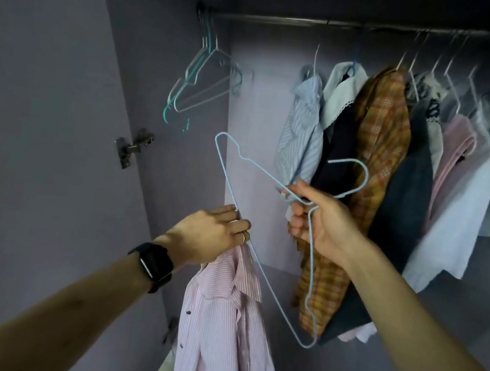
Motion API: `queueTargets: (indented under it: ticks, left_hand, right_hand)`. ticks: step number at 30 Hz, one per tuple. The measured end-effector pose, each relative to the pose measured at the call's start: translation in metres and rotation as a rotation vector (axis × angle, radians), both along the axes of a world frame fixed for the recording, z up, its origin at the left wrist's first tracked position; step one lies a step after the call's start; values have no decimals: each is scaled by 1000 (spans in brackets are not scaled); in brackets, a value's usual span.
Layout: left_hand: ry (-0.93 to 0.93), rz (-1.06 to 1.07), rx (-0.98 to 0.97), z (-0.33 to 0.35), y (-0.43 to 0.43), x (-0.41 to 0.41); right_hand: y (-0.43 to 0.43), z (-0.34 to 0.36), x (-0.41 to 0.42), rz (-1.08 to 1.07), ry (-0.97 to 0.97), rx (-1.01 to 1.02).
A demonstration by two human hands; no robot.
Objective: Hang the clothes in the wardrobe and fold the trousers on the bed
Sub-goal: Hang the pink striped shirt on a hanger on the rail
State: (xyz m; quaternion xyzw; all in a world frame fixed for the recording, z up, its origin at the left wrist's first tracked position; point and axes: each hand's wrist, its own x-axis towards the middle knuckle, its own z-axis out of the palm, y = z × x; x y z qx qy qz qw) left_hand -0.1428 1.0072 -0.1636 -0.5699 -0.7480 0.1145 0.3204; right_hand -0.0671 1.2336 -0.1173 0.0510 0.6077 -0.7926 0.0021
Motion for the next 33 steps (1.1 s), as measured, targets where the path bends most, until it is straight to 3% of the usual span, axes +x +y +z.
queueTargets:
  ticks: [2, 5, 7, 9, 12, 17, 20, 23, 25, 28, 30, 33]
  left_hand:
    - [-123, 72, -3, -5, 12, -7]
    - [-235, 222, 80, 0, 19, -2]
    - [-412, 399, 117, 25, 30, 2]
    - [-642, 553, 151, 59, 42, 8]
    - [-885, 623, 223, 108, 62, 15]
    - [-1096, 558, 350, 198, 77, 28]
    - [-1049, 457, 280, 244, 56, 28]
    - [-859, 622, 228, 269, 9, 19]
    - [-816, 757, 306, 277, -29, 19]
    - [-929, 780, 491, 279, -57, 32]
    - [-967, 707, 531, 284, -53, 41]
    - [-900, 669, 440, 288, -37, 48]
  right_hand:
    - [15, 8, -19, -127, -78, 17]
    - [32, 4, -17, -409, -21, 425]
    - [38, 10, -5, -497, 21, 665]
    - [28, 17, 18, -395, -1, 712]
    - [-2, 35, 46, -186, -15, 787]
    - [-14, 83, 52, -410, 132, 1078]
    - [2, 115, 63, -366, 195, 972]
    - [45, 135, 77, -476, 63, 944]
    - [79, 138, 90, -489, -72, 969]
    - [101, 137, 104, -374, -208, 1049]
    - [92, 137, 105, -371, -199, 1100]
    - [64, 145, 116, -466, -71, 964]
